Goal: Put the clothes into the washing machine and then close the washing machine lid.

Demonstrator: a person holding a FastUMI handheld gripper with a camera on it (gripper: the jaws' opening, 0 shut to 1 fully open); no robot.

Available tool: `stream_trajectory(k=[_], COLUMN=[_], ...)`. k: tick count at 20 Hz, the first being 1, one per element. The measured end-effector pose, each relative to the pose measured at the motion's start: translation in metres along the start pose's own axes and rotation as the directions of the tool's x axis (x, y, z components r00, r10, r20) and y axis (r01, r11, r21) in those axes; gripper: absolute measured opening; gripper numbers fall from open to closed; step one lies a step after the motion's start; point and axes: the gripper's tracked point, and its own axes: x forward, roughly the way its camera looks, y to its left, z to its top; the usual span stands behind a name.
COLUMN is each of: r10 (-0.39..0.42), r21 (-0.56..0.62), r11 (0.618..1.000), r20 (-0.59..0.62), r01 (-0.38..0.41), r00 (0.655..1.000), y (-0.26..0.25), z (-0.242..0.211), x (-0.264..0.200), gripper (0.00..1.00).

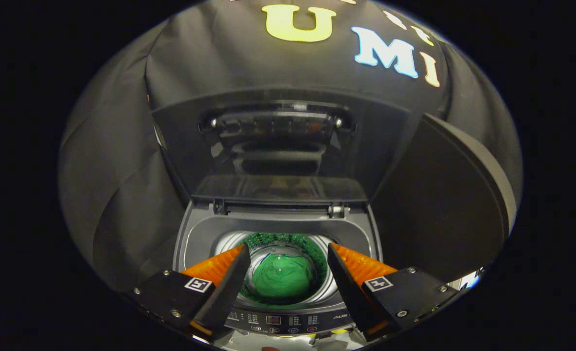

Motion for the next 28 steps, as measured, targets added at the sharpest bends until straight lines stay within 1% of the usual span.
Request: stream_trajectory(k=[3, 8, 10, 12, 14, 15, 18, 20, 22, 26, 28], r10=[-0.03, -0.071, -0.072, -0.053, -0.06, -0.066, -0.045, -0.039, -0.017, 0.001, 0.019], r21=[0.01, 0.018, 0.041, 0.049, 0.028, 0.022, 0.026, -0.003, -0.019, -0.071, -0.064], r11=[1.0, 0.997, 0.997, 0.998, 0.998, 0.998, 0.999, 0.999, 1.0, 0.997, 0.998], r20=[0.123, 0.248, 0.277, 0.284, 0.285, 0.281, 0.231, 0.2, 0.166, 0.114, 0.102], r01=[0.029, 0.069, 0.063, 0.04, 0.054, 0.063, 0.04, 0.04, 0.021, 0.007, -0.013], r00=[0.992, 0.966, 0.958, 0.958, 0.957, 0.958, 0.972, 0.979, 0.986, 0.993, 0.995], y=[-0.011, -0.031, -0.037, -0.036, -0.045, -0.048, -0.047, -0.047, -0.043, -0.033, -0.026], z=[0.051, 0.138, 0.17, 0.196, 0.219, 0.225, 0.234, 0.235, 0.233, 0.219, 0.212], x=[-0.028, -0.053, -0.048, -0.035, -0.019, -0.008, 0.031, 0.051, 0.072, 0.094, 0.101], gripper=[0.97, 0.97, 0.97, 0.97, 0.97, 0.97, 0.97, 0.97, 0.97, 0.97, 0.97])
